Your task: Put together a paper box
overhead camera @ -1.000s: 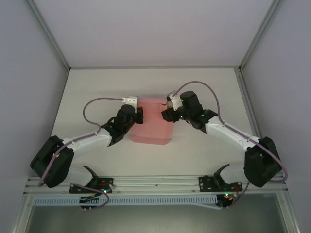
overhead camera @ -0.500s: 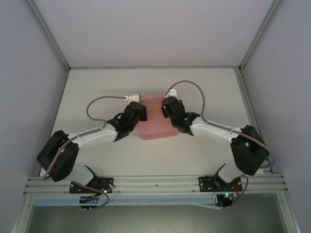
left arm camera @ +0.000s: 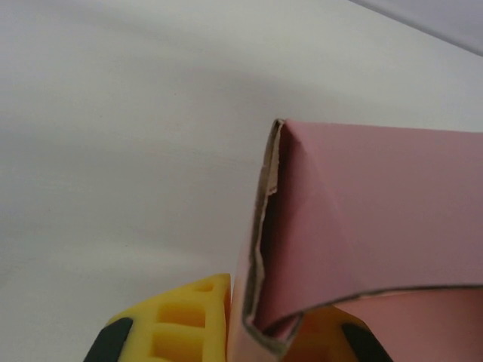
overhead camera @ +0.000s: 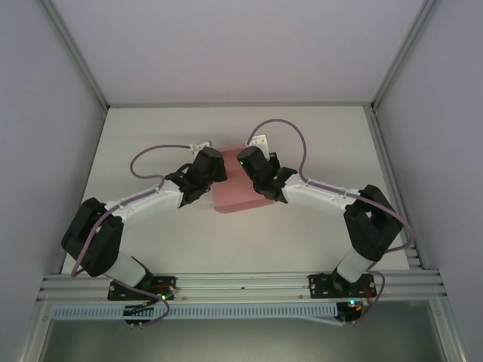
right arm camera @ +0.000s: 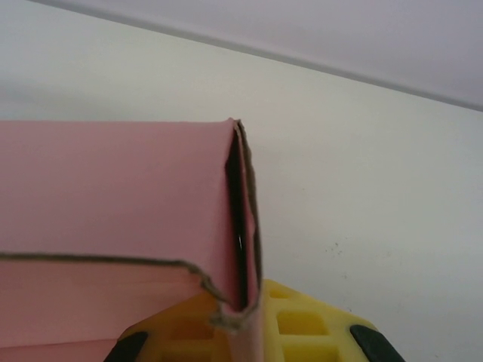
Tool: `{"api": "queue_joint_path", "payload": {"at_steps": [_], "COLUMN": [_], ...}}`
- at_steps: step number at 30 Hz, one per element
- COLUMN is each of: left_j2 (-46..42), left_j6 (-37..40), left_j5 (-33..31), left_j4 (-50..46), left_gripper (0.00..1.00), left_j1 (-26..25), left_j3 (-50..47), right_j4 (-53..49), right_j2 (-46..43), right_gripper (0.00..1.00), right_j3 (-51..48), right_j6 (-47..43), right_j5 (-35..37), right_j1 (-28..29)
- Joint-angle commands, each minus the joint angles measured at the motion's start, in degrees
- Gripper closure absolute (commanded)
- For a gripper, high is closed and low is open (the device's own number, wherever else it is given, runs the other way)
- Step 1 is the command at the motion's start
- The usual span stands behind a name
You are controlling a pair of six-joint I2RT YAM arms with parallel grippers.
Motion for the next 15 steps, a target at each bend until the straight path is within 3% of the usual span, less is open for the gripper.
{"api": "queue_joint_path", "payload": {"at_steps": [1, 3, 6, 8, 12, 15], "left_j2": [0.65, 0.51, -1.45, -4.34, -10.37, -10.91], "left_j6": [-5.16, -4.60, 1.96, 8.23, 14.29, 15.12], "left_j5": [-27.14, -27.29, -21.52, -13.44, 6.97, 14.43], "left_j4": [-30.15, -30.76, -24.43, -15.47, 2.98, 8.27], "left_gripper": [1.00, 1.00, 1.00, 1.00, 1.00, 1.00], "left_j1": [10.06, 10.19, 10.10, 9.89, 9.15, 7.92], "left_j3": [-0.82, -0.42, -1.92, -4.83, -11.16, -11.04], "right_j4": [-15.71, -16.00, -16.38, -8.11, 11.52, 23.16], "right_j2": [-0.53, -0.02, -0.74, -3.24, -7.85, -7.53], "right_gripper": [0.97, 0.97, 0.95, 0.95, 0.77, 0.75], "right_j3": [-1.59, -1.16, -1.01, -4.28, -13.14, -17.63], "right_j6": [0.53, -0.68, 0.73, -3.88, -8.34, -9.84], "right_j5": [37.02, 38.42, 36.07, 25.64, -1.14, -11.22], "right_j1": [-9.59, -9.57, -9.82, -9.96, -9.83, -9.84]}}
